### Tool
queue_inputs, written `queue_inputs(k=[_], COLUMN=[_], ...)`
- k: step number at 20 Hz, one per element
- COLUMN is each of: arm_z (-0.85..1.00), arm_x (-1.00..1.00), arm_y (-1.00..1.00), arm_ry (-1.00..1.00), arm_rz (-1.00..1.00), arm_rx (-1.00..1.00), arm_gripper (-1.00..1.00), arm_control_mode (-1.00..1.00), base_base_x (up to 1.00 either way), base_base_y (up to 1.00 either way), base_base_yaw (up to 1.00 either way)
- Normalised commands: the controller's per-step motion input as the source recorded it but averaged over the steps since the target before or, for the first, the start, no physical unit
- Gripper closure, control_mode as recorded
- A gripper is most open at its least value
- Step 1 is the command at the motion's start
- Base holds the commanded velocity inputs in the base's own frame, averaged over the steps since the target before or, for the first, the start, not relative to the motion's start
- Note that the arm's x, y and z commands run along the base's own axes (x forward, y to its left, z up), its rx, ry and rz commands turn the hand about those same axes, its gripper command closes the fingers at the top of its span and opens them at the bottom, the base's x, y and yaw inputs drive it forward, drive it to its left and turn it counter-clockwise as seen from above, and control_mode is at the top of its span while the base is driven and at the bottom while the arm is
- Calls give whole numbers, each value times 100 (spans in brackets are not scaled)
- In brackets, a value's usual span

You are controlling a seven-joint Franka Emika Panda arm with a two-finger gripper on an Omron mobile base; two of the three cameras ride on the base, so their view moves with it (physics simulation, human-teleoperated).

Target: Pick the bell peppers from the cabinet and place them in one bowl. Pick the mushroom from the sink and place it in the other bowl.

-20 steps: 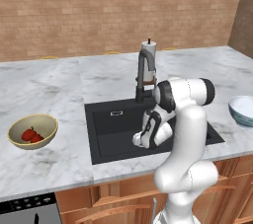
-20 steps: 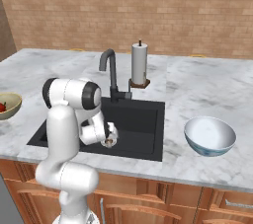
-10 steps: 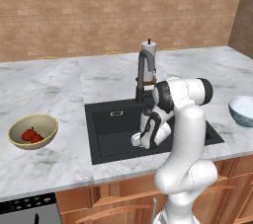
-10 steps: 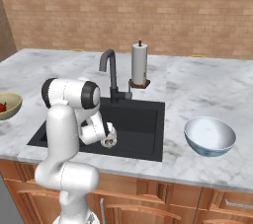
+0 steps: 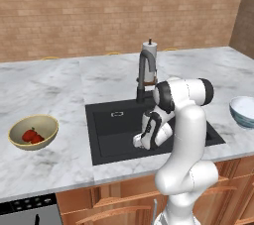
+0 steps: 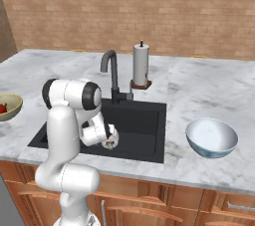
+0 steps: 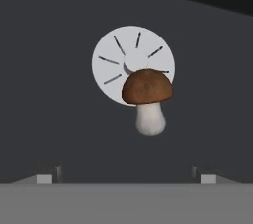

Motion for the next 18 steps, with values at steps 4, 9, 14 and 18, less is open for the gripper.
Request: queue_inputs(k=[4, 9, 14, 18], arm_z=[-3, 0, 0, 0], arm_x=[28, 13, 9, 0], arm_y=[-27, -12, -4, 0], arm_ry=[-1, -1, 0, 0], arm_rz=[0, 1, 0, 0], arm_rx=[0, 0, 0, 0], arm_gripper=[-100, -100, -100, -100], arm_control_mode=[-100, -100, 100, 100], base_base_x=[0, 0, 3, -16], base_base_y=[0, 0, -2, -6], base_base_yaw=[0, 0, 0, -4])
